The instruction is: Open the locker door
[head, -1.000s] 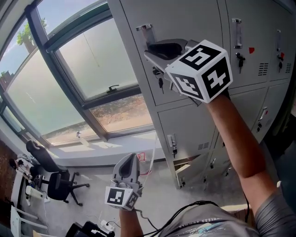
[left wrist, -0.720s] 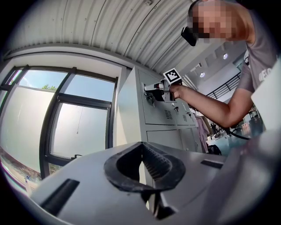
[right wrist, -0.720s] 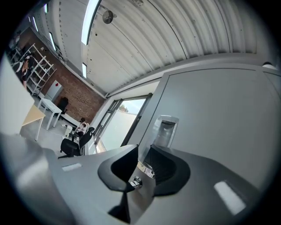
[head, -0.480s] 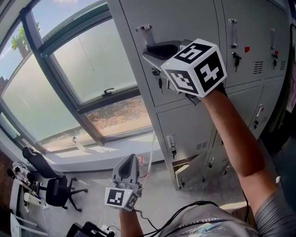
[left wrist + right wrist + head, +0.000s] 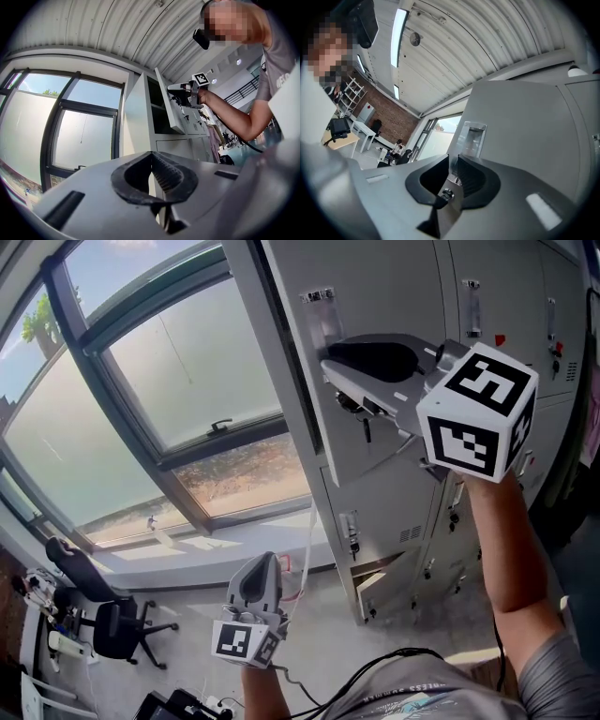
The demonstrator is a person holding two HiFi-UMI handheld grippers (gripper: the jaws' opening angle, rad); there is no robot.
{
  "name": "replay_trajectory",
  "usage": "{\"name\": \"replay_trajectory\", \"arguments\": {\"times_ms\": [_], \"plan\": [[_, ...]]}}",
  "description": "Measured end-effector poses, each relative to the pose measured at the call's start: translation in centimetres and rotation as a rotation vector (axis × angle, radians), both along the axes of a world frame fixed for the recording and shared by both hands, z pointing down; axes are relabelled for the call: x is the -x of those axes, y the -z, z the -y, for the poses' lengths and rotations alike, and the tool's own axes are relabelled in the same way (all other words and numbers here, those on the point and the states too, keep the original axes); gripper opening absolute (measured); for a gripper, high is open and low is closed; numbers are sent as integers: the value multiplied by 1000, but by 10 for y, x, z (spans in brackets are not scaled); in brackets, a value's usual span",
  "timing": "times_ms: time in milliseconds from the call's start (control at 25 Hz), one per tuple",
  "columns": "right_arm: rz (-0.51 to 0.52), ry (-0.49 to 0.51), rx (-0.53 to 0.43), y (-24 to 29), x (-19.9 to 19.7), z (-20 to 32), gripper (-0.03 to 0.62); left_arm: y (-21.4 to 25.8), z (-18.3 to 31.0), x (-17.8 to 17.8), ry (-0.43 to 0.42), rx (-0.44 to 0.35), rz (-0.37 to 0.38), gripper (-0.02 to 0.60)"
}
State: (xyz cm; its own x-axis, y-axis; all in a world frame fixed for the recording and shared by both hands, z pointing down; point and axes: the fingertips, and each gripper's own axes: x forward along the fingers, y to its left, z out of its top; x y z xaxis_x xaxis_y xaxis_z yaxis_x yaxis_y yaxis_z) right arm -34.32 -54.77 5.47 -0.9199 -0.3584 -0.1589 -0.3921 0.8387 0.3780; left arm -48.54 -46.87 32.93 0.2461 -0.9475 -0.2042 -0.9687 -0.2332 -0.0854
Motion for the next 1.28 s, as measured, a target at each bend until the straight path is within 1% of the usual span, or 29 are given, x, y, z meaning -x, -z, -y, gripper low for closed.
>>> {"name": "replay_trajectory", "arguments": {"times_ms": [120,240,520,800,1040,1280], "plan": [[20,29,-21,2,-21,-18,54,2,-4,-4,5,-2,2,6],[41,46,-25,2,-32,-27,51,2,-4,-4,4,-3,6,6],[44,63,-20,3,-37,-31,49,3,-2,-5,-14,-6,17,6],[40,67,-29,3,-37,-30,46,5,-3,-6,6,5,19,7],[71,41,-36,-1,-46,-36,46,10,-12,-9,-12,-5,21,6],[133,-19,-15,-24,-82,-56,35,18,-31,-23,-65,-25,35,6]]}}
